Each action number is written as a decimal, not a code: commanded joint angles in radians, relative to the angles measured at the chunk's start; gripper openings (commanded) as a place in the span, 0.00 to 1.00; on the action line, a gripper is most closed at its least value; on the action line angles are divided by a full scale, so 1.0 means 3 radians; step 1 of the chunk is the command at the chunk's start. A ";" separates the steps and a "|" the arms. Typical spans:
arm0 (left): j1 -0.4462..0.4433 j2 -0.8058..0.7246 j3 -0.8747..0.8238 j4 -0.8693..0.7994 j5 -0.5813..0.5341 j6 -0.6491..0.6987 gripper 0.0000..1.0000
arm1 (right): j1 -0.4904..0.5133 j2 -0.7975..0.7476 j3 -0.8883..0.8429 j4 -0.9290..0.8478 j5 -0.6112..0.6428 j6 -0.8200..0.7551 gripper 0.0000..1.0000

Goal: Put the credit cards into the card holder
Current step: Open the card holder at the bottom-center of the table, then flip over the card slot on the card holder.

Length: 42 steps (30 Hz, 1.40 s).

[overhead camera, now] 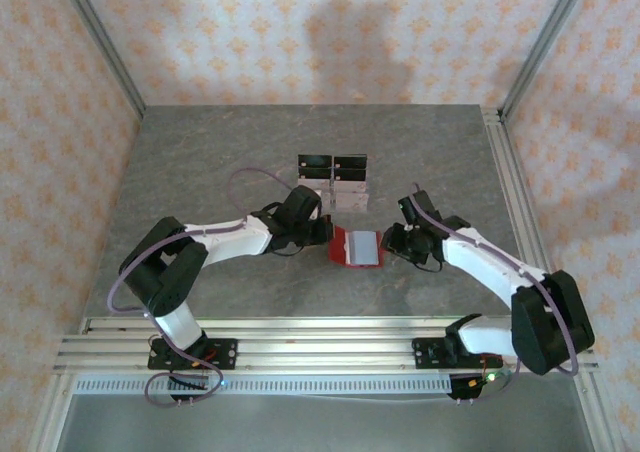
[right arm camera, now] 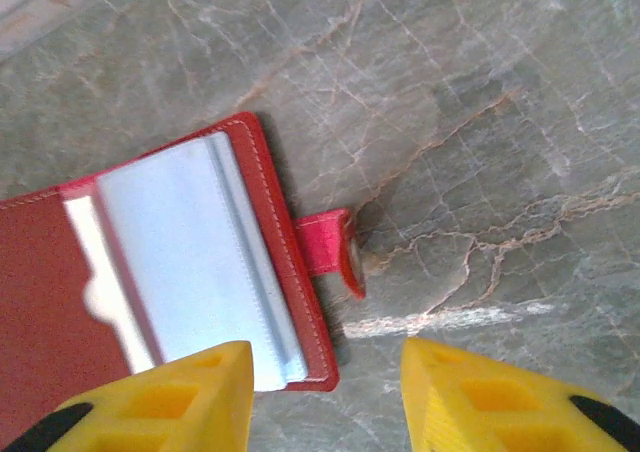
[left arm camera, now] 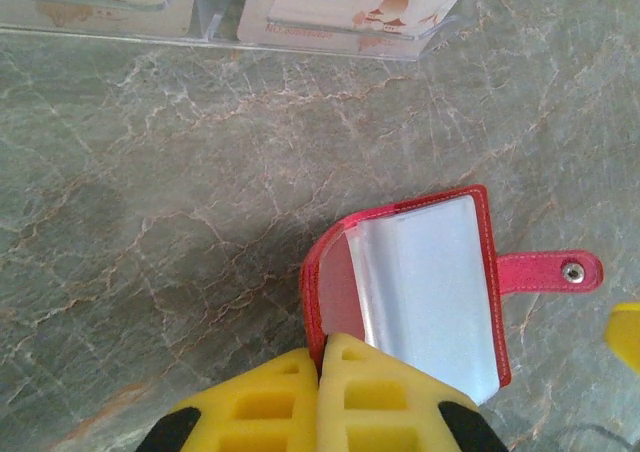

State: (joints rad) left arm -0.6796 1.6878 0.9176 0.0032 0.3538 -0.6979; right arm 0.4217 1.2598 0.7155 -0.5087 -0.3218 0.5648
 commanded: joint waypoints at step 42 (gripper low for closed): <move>0.0104 0.0055 -0.0119 -0.0108 -0.0080 0.0276 0.00 | 0.0466 0.1328 0.0906 0.0303 -0.0250 -0.0226 0.50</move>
State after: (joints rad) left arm -0.6533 1.6867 0.8749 -0.0139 0.3328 -0.6342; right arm 0.5564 1.6306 0.9653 -0.4328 -0.3935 0.5110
